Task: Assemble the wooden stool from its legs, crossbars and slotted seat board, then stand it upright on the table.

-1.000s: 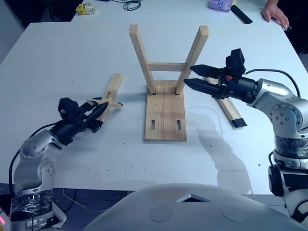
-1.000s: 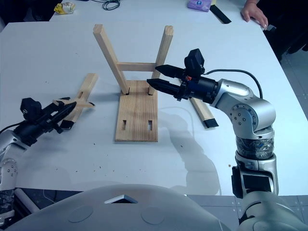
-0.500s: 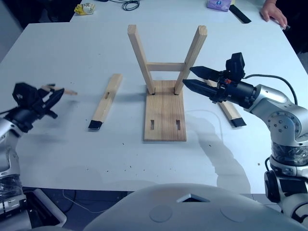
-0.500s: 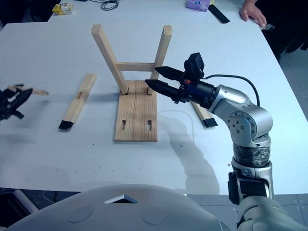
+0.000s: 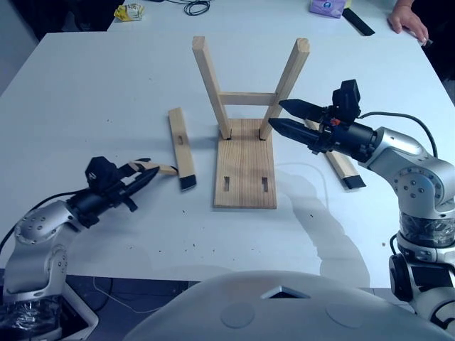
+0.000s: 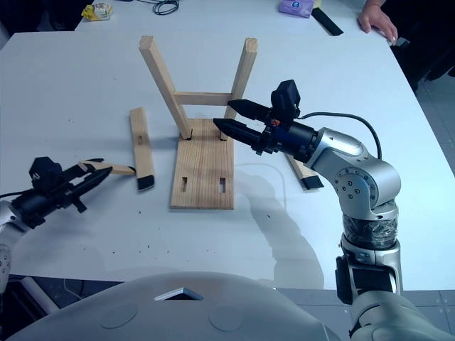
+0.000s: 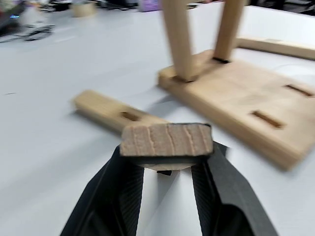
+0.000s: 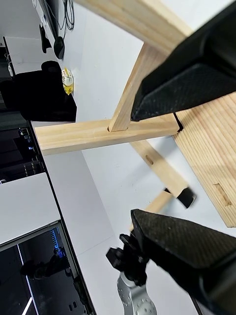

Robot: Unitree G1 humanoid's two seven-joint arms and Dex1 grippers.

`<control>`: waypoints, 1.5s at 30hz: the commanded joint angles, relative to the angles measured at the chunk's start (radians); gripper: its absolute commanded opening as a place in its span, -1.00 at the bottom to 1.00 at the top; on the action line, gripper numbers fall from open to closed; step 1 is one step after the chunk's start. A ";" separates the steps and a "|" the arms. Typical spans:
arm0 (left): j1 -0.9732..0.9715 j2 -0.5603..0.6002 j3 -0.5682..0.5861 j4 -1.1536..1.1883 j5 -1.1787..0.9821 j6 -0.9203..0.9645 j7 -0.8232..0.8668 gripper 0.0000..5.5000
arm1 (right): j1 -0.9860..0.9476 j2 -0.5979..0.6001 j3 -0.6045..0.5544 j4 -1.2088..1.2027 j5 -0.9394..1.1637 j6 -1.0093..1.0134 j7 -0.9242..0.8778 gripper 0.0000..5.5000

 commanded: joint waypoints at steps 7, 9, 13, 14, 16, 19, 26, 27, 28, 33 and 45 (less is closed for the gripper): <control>-0.166 0.013 0.014 -0.036 -0.028 0.042 0.042 -0.52 | -0.014 -0.008 0.011 0.007 0.005 0.005 0.006 0.20; -0.235 0.055 0.071 -0.012 -0.049 0.045 0.029 -0.52 | -0.023 -0.012 0.012 0.013 0.006 0.007 0.011 0.20; -0.347 0.106 0.099 0.092 -0.034 0.013 -0.011 -0.52 | -0.036 -0.016 0.026 0.022 0.004 0.011 0.024 0.20; -0.370 0.100 0.088 0.131 -0.019 -0.005 -0.016 -0.52 | -0.044 -0.018 0.030 0.029 0.004 0.012 0.031 0.20; -0.401 0.078 0.052 0.204 0.014 -0.044 -0.025 -0.52 | -0.065 -0.019 0.040 0.048 0.001 0.013 0.046 0.20; -0.411 0.045 0.002 0.282 0.064 -0.103 -0.034 -0.52 | -0.113 -0.021 0.064 0.090 -0.013 0.012 0.080 0.20; -0.386 -0.032 -0.038 0.375 0.142 -0.224 -0.005 -0.52 | -0.221 -0.060 0.095 0.192 -0.041 0.013 0.177 0.20; -0.388 -0.039 -0.041 0.386 0.151 -0.236 -0.002 -0.52 | -0.230 -0.064 0.099 0.201 -0.043 0.013 0.187 0.20; -0.389 -0.046 -0.044 0.390 0.157 -0.243 0.003 -0.52 | -0.240 -0.067 0.102 0.215 -0.046 0.013 0.199 0.20; -0.442 -0.060 -0.058 0.468 0.181 -0.292 0.003 -0.52 | -0.259 -0.068 0.107 0.233 -0.058 0.015 0.219 0.20; -0.480 -0.107 -0.085 0.551 0.208 -0.374 0.020 -0.52 | -0.284 -0.068 0.114 0.255 -0.074 0.016 0.241 0.20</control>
